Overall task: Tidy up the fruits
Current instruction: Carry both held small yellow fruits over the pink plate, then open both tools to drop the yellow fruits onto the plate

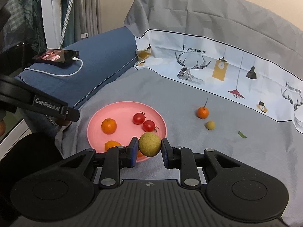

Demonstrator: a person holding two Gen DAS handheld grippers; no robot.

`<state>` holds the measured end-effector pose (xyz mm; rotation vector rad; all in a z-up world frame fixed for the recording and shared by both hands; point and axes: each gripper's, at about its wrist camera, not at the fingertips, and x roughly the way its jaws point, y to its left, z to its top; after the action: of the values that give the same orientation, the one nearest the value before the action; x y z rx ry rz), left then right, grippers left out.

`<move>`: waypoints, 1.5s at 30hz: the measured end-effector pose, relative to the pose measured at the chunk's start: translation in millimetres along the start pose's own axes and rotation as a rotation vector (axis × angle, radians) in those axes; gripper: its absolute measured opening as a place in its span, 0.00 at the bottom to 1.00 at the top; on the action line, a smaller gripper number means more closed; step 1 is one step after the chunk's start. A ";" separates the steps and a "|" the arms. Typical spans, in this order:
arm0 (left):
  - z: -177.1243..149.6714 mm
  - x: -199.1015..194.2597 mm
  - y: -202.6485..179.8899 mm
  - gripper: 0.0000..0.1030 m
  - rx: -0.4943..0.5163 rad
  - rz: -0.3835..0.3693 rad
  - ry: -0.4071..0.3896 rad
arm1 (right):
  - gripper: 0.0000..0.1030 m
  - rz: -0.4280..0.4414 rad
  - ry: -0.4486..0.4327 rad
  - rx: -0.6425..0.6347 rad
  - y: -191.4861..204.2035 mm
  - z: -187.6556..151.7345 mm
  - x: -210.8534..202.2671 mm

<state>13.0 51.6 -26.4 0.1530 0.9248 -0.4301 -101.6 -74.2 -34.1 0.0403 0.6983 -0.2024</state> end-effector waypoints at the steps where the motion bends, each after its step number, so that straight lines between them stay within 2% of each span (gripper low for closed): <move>1: 3.3 5.3 -0.6 0.31 0.002 0.004 0.005 | 0.26 0.003 0.002 0.000 -0.5 1.7 5.0; 18: 41.2 89.2 -9.0 0.31 0.027 0.042 0.091 | 0.26 0.042 0.069 0.005 -11.1 17.2 88.8; 30: 45.1 131.4 -9.4 0.31 0.049 0.070 0.143 | 0.26 0.066 0.125 -0.027 -10.7 16.0 128.1; 37: 47.2 144.4 -9.9 0.32 0.073 0.092 0.148 | 0.26 0.066 0.136 -0.040 -9.1 18.5 141.5; 38: 48.2 144.8 -9.5 0.35 0.078 0.088 0.141 | 0.26 0.069 0.138 -0.042 -8.7 19.6 143.2; 39: 49.2 144.5 -9.3 0.56 0.081 0.073 0.139 | 0.26 0.079 0.139 -0.043 -8.2 20.5 144.7; 40: 50.3 142.6 -8.3 0.87 0.072 0.065 0.131 | 0.27 0.089 0.139 -0.044 -7.7 22.0 145.1; 41: 51.0 139.0 -7.2 0.98 0.056 0.071 0.108 | 0.35 0.099 0.132 -0.043 -7.1 23.1 144.1; 42: 50.5 133.2 -6.3 1.00 0.042 0.081 0.069 | 0.50 0.108 0.123 -0.047 -5.8 25.3 142.3; 43: 49.9 127.9 -5.9 1.00 0.038 0.086 0.038 | 0.57 0.112 0.114 -0.054 -5.0 26.8 140.3; 45: 48.7 124.1 -7.0 1.00 0.059 0.081 0.044 | 0.72 0.111 0.088 -0.071 -3.0 28.6 133.5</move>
<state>111.2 -6.2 -96.0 0.2539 0.9466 -0.3808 15.7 -103.1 -97.8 0.0195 0.7886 -0.0697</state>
